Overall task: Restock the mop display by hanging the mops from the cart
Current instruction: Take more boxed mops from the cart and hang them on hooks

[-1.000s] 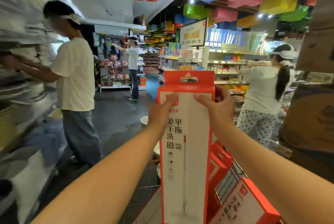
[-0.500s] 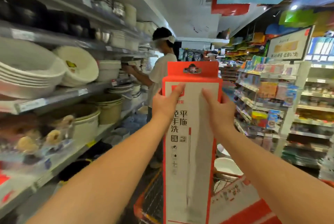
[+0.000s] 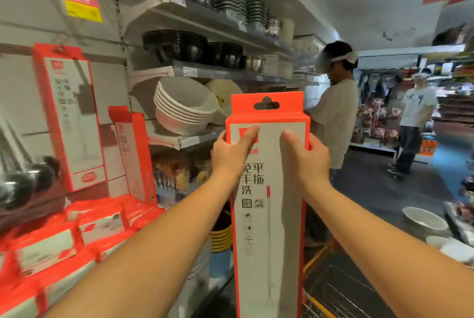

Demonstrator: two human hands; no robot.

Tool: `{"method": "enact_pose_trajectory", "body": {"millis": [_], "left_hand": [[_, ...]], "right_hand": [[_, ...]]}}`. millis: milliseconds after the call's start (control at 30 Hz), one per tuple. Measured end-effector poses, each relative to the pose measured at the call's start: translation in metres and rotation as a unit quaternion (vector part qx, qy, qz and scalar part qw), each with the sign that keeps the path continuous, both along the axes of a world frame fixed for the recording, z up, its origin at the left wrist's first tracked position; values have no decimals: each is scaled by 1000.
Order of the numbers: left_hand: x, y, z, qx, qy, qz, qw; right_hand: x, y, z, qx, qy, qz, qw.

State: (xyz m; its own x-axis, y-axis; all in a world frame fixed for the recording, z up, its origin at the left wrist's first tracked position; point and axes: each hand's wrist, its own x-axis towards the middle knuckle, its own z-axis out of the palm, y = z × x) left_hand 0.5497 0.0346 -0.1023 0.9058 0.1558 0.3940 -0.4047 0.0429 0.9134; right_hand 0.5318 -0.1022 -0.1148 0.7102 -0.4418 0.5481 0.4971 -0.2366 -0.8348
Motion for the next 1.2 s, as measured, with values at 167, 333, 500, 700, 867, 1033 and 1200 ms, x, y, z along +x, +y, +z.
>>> {"method": "enact_pose_trajectory", "body": {"millis": [167, 333, 500, 700, 867, 1033, 1200], "left_hand": [[-21, 80, 2, -4, -5, 49, 999], [-48, 161, -15, -26, -58, 31, 997], [-71, 215, -31, 31, -94, 137, 986], [-75, 245, -18, 73, -95, 203, 972], [-55, 250, -4, 98, -88, 245, 961], [-21, 246, 4, 102, -83, 281, 951], [22, 234, 13, 105, -85, 338, 932]], "right_hand": [[-7, 79, 0, 7, 5, 52, 999], [-22, 153, -2, -3, 4, 80, 997], [-31, 208, -12, -35, 5, 113, 993], [-23, 241, -7, -40, -5, 138, 990], [2, 247, 10, -42, -15, 165, 985], [48, 244, 18, -51, -30, 223, 973], [102, 241, 31, -54, -24, 273, 960]]}}
